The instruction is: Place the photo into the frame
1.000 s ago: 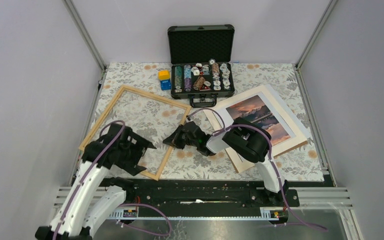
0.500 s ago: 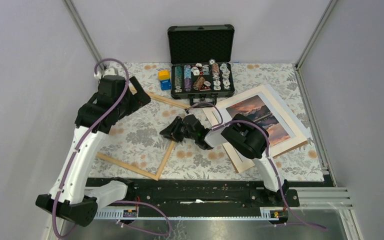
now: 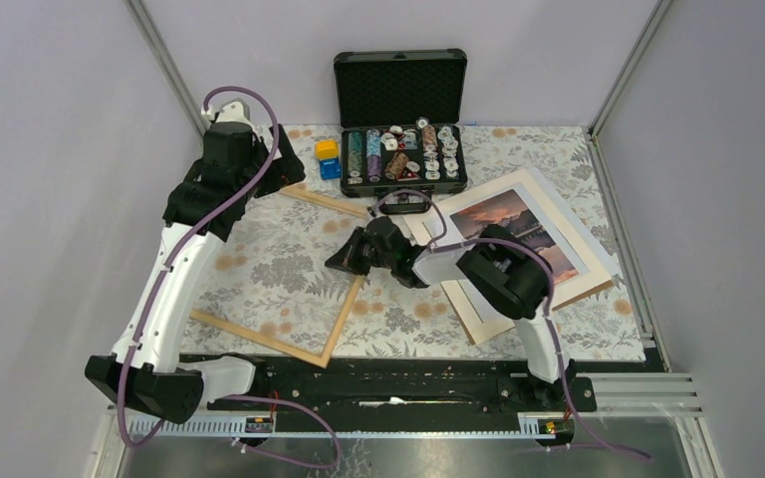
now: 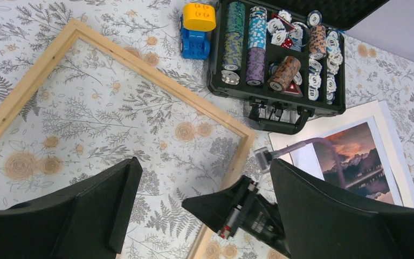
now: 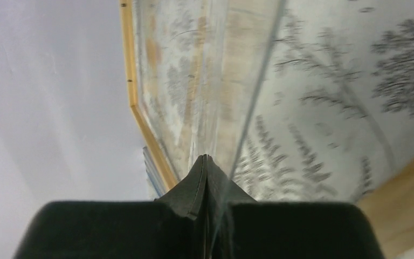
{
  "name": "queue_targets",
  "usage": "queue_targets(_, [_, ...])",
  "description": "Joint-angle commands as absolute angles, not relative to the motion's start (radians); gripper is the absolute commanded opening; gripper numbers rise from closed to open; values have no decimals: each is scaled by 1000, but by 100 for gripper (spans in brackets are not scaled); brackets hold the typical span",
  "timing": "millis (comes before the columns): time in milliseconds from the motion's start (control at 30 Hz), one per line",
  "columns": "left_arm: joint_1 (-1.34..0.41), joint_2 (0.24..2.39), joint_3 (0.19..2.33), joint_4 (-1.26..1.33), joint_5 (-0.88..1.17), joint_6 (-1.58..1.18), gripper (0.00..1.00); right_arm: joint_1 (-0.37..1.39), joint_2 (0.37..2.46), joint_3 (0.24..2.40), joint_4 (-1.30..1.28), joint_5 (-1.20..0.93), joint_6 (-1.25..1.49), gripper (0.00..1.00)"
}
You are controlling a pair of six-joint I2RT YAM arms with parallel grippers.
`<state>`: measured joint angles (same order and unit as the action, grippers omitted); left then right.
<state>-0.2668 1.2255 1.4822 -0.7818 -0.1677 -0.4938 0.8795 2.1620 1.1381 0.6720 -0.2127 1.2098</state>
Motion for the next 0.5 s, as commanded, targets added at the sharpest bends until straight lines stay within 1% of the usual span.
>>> queue_targets(0, [-239, 1197, 1461, -701, -122, -470, 99, 862, 1956, 1158, 536, -308, 1067, 0])
queue_targets(267, [-158, 1195, 1465, -683, -45, -462, 99, 854, 1840, 1300, 207, -392, 955, 0])
queue_targets(467, [-42, 1235, 1477, -690, 37, -444, 99, 830, 1810, 1517, -124, -446, 765, 0])
